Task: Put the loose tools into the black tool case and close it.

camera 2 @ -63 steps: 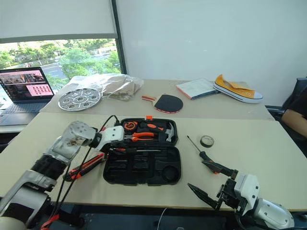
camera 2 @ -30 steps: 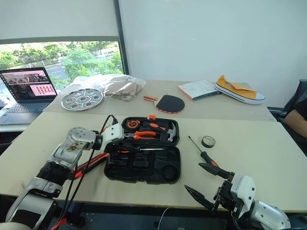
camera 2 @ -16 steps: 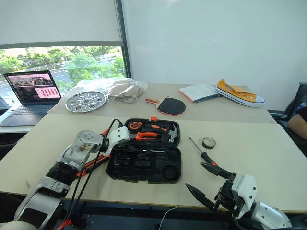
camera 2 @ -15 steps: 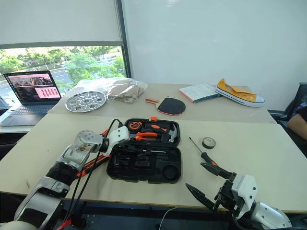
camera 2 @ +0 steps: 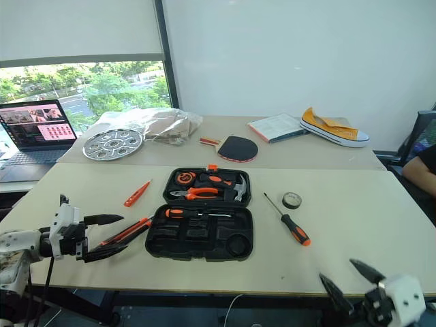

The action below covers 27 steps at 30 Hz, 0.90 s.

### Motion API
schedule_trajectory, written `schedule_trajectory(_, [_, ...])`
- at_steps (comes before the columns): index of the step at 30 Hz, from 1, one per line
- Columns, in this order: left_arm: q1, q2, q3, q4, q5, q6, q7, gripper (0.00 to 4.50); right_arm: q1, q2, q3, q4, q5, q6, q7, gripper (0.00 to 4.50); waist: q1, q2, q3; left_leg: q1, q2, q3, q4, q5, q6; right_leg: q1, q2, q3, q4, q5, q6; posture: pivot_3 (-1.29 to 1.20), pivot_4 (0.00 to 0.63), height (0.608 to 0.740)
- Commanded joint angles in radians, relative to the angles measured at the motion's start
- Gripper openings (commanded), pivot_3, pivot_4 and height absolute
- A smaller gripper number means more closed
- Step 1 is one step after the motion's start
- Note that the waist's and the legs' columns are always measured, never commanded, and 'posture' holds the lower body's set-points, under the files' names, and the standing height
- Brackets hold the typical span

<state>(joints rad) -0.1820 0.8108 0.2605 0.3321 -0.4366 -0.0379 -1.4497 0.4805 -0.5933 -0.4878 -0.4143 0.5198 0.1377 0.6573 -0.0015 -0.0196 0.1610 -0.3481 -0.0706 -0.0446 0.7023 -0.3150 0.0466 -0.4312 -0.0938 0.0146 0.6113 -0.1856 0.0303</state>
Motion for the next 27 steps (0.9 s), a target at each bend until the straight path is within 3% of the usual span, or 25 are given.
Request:
schedule_trajectory(1, [0.051,0.021,0.033,-0.1,-0.052,0.045,-0.002,4.48,-0.147,-0.121,0.054,-0.033,0.028,0.209,-0.033,4.5,0.001,0.0,0.0,0.001,0.0,0.0,0.0,0.0,0.0,0.001,0.0,0.0,0.0,0.0,0.0,0.0,0.15,0.74])
schedule_trajectory(6, [0.095,-0.005,0.033,-0.174,-0.064,0.065,0.044,4.48,-0.447,-0.249,0.221,0.093,0.026,0.517,-0.046,4.5,0.005,0.0,0.0,0.001,0.001,-0.001,-0.001,0.0,0.0,0.002,0.002,-0.002,0.0,0.0,-0.001,0.0,0.15,0.74])
schedule_trajectory(10, [0.122,-0.023,0.031,-0.209,-0.059,0.061,0.07,4.48,-0.638,-0.266,0.387,0.245,-0.063,0.596,-0.014,4.5,0.009,0.0,0.0,-0.003,0.001,-0.002,-0.002,0.0,0.001,-0.003,0.001,-0.003,-0.001,0.001,-0.002,0.0,0.15,0.74])
schedule_trajectory(11, [0.126,-0.025,0.033,-0.217,-0.06,0.061,0.076,4.5,-0.671,-0.259,0.404,0.273,-0.071,0.629,-0.025,4.0,0.011,0.0,0.0,-0.006,0.0,-0.001,-0.002,0.0,0.001,-0.005,0.001,-0.003,-0.001,0.001,-0.002,0.0,0.15,0.74])
schedule_trajectory(12, [0.13,-0.026,0.035,-0.225,-0.061,0.06,0.081,4.5,-0.689,-0.262,0.427,0.294,-0.087,0.626,-0.015,3.96,0.012,0.0,0.0,-0.008,0.0,-0.001,-0.002,0.0,0.001,-0.008,0.0,-0.003,0.0,0.001,-0.002,0.0,0.15,0.74])
schedule_trajectory(15, [0.144,-0.024,0.042,-0.247,-0.066,0.062,0.089,4.5,-0.709,-0.27,0.446,0.314,-0.111,0.639,-0.003,2.84,0.012,0.0,0.0,-0.01,0.0,-0.001,-0.002,0.002,-0.004,-0.01,0.0,-0.003,-0.001,0.001,-0.002,0.0,0.15,0.74])
schedule_trajectory(16, [0.148,-0.023,0.046,-0.255,-0.069,0.064,0.092,4.5,-0.709,-0.267,0.428,0.312,-0.113,0.621,-0.004,2.84,0.011,0.0,0.0,-0.01,0.0,-0.001,-0.003,0.002,-0.004,-0.01,0.0,-0.003,-0.001,0.001,-0.002,0.0,0.15,0.74])
schedule_trajectory(17, [0.151,-0.022,0.05,-0.262,-0.072,0.064,0.096,4.5,-0.704,-0.263,0.397,0.304,-0.108,0.59,0.006,2.22,0.011,0.0,0.0,-0.01,0.0,-0.001,-0.003,0.002,-0.003,-0.01,0.0,-0.003,-0.002,0.001,-0.002,0.0,0.15,0.74])
schedule_trajectory(21, [0.146,-0.032,0.059,-0.279,-0.091,0.074,0.123,4.5,-0.664,-0.246,0.266,0.24,-0.052,0.44,0.09,1.02,0.013,0.0,0.0,-0.01,0.0,-0.001,-0.003,0.0,0.0,-0.01,0.0,-0.003,-0.002,0.001,-0.002,0.0,0.15,0.74])
schedule_trajectory(24, [0.137,-0.039,0.059,-0.283,-0.108,0.087,0.14,4.5,-0.667,-0.229,0.227,0.154,0.029,0.356,0.211,1.03,0.011,0.0,0.001,-0.01,0.0,-0.001,-0.004,-0.001,0.001,-0.01,0.0,-0.003,-0.002,0.001,-0.002,0.0,0.15,0.74])
schedule_trajectory(27, [0.137,-0.045,0.057,-0.284,-0.117,0.096,0.147,4.5,-0.788,-0.208,0.376,0.092,0.03,0.37,0.286,1.03,-0.009,0.0,0.001,-0.008,0.0,-0.001,-0.005,-0.001,0.001,-0.009,0.001,-0.002,-0.002,0.001,-0.002,0.0,0.15,0.74])
